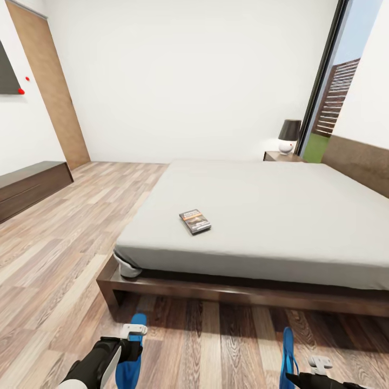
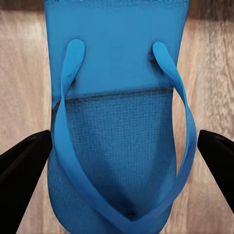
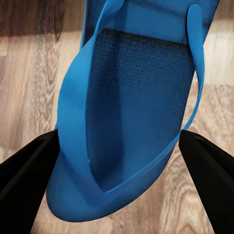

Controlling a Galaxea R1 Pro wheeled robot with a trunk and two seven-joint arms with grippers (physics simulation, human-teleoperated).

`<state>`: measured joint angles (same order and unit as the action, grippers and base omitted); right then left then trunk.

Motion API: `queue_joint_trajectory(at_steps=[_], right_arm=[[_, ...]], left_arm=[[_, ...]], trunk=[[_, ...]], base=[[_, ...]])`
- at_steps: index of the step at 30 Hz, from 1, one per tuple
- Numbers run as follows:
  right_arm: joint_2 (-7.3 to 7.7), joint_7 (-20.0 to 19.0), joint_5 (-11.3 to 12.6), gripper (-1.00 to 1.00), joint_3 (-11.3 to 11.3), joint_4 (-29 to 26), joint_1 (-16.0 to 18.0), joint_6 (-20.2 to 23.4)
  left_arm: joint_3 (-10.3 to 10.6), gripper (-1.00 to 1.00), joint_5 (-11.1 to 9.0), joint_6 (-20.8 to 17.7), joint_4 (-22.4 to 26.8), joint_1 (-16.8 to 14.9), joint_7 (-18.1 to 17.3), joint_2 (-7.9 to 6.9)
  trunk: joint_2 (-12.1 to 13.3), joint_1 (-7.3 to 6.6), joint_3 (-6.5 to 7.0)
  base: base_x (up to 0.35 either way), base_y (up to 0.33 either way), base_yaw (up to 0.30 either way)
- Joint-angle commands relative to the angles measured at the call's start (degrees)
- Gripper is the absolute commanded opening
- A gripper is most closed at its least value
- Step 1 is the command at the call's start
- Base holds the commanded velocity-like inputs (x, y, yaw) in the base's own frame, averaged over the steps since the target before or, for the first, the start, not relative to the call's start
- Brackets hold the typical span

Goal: In the bedroom, move the book from the bed onto either nightstand, and place the two sandals side by side next to the bed.

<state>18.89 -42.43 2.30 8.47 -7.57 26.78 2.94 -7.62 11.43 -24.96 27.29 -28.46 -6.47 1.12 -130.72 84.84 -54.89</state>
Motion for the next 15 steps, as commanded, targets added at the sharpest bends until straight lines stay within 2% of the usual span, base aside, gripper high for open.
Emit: queue_joint_trajectory(at_steps=[1, 15], right_arm=[[0.01, -0.3, 0.3, -1.00, 0.2, 0.0, 0.0, 0.3], [0.01, -0.2, 0.3, -1.00, 0.3, 0.0, 0.0, 0.3]], left_arm=[[-0.5, -1.00, 0.6, -0.3, 0.1, 0.0, -0.5, 0.09], [-0.5, -1.00, 0.6, -0.3, 0.1, 0.0, -0.5, 0.12]], trunk=[[-0.4, 0.21, -0.24], [-6.1, 3.29, -2.75]], base=[[0.000, 0.000, 0.000], [0.000, 0.000, 0.000]])
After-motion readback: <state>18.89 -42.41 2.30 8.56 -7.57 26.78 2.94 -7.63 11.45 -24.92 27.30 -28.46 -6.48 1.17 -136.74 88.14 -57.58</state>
